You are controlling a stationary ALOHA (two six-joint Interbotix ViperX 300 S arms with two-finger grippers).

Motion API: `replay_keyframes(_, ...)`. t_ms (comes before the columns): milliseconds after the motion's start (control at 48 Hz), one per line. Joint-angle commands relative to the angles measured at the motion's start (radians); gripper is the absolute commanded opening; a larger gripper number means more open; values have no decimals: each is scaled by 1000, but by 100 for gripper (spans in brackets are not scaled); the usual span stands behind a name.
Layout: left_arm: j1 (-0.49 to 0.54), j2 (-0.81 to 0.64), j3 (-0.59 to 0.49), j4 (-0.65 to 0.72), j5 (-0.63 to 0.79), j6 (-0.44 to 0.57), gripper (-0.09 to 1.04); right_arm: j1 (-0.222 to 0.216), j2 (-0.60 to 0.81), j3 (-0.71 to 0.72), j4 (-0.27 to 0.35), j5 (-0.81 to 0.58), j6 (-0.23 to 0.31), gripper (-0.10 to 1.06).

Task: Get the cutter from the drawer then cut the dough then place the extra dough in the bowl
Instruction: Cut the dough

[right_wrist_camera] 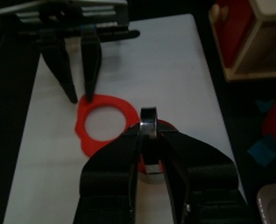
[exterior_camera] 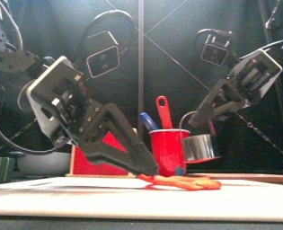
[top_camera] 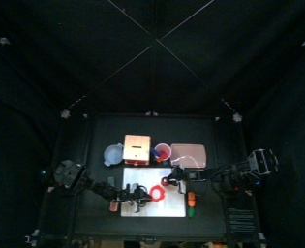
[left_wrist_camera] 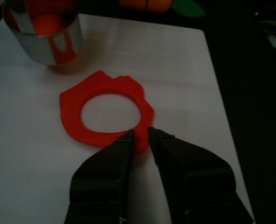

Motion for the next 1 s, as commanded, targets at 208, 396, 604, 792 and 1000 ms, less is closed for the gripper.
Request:
replay_keyframes(208, 3, -81, 12, 17, -6, 3, 72, -18, -11, -3, -3, 77, 0, 61)
replay_keyframes(396, 2, -112, 23, 32, -6, 3, 72, -20, -8, 0, -5, 84, 2, 64)
replay_keyframes(604, 3, -118, 25, 52, -6, 3, 72, -18, 2, 5, 0, 86, 3, 69)
replay_keyframes(792, 14, -120, 23, 64, -6, 3, 72, -14, 6, 5, 0, 86, 3, 73)
replay_keyframes(1000, 23, -121, 21, 95, -6, 3, 72, -14, 6, 3, -2, 86, 3, 76)
